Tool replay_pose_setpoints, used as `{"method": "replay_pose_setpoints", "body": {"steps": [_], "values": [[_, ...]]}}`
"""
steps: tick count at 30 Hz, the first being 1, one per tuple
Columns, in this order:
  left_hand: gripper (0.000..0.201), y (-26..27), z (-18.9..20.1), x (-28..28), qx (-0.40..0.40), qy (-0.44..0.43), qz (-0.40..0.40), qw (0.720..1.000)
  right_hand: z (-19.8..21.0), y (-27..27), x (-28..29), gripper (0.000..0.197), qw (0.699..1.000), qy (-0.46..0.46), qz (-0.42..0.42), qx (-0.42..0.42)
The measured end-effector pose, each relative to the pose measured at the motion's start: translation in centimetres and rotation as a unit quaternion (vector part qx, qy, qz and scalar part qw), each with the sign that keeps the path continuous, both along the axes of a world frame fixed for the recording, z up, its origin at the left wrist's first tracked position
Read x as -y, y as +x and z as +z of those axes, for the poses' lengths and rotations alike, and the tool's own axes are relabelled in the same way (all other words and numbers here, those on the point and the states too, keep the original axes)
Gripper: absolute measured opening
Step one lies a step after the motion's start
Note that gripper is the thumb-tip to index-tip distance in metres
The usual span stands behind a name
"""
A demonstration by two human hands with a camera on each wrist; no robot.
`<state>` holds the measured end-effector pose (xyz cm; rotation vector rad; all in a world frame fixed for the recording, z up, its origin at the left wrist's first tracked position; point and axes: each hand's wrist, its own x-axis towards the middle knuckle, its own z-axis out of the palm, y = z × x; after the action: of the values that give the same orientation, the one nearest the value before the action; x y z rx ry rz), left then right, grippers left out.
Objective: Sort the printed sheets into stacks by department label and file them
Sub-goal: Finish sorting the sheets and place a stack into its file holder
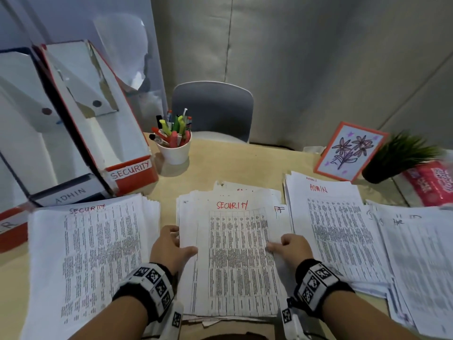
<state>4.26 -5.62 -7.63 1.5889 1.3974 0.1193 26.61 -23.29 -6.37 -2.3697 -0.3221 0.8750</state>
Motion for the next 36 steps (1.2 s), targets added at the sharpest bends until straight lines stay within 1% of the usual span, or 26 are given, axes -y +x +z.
{"method": "replay_pose_setpoints", "body": {"steps": [1,2,3,5,7,9,11,13,15,18,20,22,24,25,26,28,30,31,34,35,36], "values": [[0.059,0.0,0.1,0.0,0.002,0.009,0.001,1.000,-0.1,0.3,0.1,0.026,1.000,0.003,-0.007,0.004],[0.056,0.0,0.0,-0.1,0.006,0.015,0.004,1.000,0.0,0.5,0.2,0.020,1.000,0.008,-0.024,0.015],[0.052,0.0,0.0,-0.2,0.008,0.020,0.008,1.000,-0.1,1.0,0.3,0.022,0.998,0.013,-0.051,0.023],[0.042,-0.2,-0.2,-0.6,0.006,0.025,0.012,1.000,-0.1,2.1,0.9,0.018,0.996,0.008,-0.079,0.028],[0.032,-0.3,-0.4,-0.9,-0.001,0.031,0.013,0.999,0.2,3.5,1.6,0.020,0.993,0.009,-0.114,0.036],[0.024,-0.4,-0.5,-0.9,-0.006,0.046,0.013,0.999,0.7,4.7,2.5,0.017,0.987,0.010,-0.154,0.034],[0.018,-0.4,-0.6,-0.8,-0.009,0.055,0.020,0.998,0.6,5.7,3.4,0.013,0.985,-0.002,-0.167,0.036],[0.015,-0.4,-0.6,-0.8,-0.002,0.056,0.035,0.998,0.4,6.3,3.8,0.012,0.984,-0.011,-0.176,0.030],[0.020,-0.4,-0.5,-1.0,0.014,0.048,0.056,0.997,0.3,6.2,4.0,0.016,0.983,-0.013,-0.179,0.029],[0.023,-0.1,0.0,-1.1,0.024,0.037,0.073,0.996,0.6,4.9,3.4,0.022,0.985,0.023,-0.173,0.004],[0.023,0.0,0.0,-1.1,0.018,0.028,0.068,0.997,0.3,3.6,2.9,0.021,0.987,0.050,-0.155,-0.014],[0.035,0.2,-0.2,-1.1,0.023,0.000,0.053,0.998,-0.1,2.0,2.0,0.015,0.989,0.069,-0.122,-0.044],[0.046,0.4,0.0,-1.0,0.043,-0.034,0.030,0.998,-0.7,0.2,1.0,0.030,0.988,0.076,-0.097,-0.090],[0.044,0.7,0.2,-1.0,0.061,-0.052,0.025,0.996,-1.2,-0.4,0.6,0.034,0.987,0.083,-0.084,-0.112],[0.040,0.9,0.5,-0.7,0.077,-0.076,0.031,0.994,-1.5,-0.9,0.2,0.033,0.986,0.088,-0.069,-0.123],[0.034,1.4,0.7,-0.2,0.123,-0.131,0.042,0.983,-1.7,-1.5,-0.5,0.026,0.991,0.061,-0.015,-0.119],[0.025,1.5,0.5,0.0,0.185,-0.204,0.077,0.958,-1.7,-1.8,-0.9,0.020,0.992,0.041,0.042,-0.110],[0.021,1.5,0.5,0.2,0.200,-0.218,0.088,0.951,-1.7,-1.8,-1.0,0.020,0.992,0.034,0.061,-0.104],[0.014,1.3,0.7,0.2,0.172,-0.202,0.048,0.963,-1.5,-1.6,-1.0,0.015,0.993,0.041,0.064,-0.089],[0.013,1.2,0.9,0.1,0.183,-0.214,0.037,0.959,-1.6,-1.5,-0.8,0.015,0.994,0.044,0.051,-0.084],[0.014,1.0,1.0,0.0,0.184,-0.204,0.027,0.961,-1.6,-1.3,-0.5,0.021,0.994,0.063,0.029,-0.085]]}}
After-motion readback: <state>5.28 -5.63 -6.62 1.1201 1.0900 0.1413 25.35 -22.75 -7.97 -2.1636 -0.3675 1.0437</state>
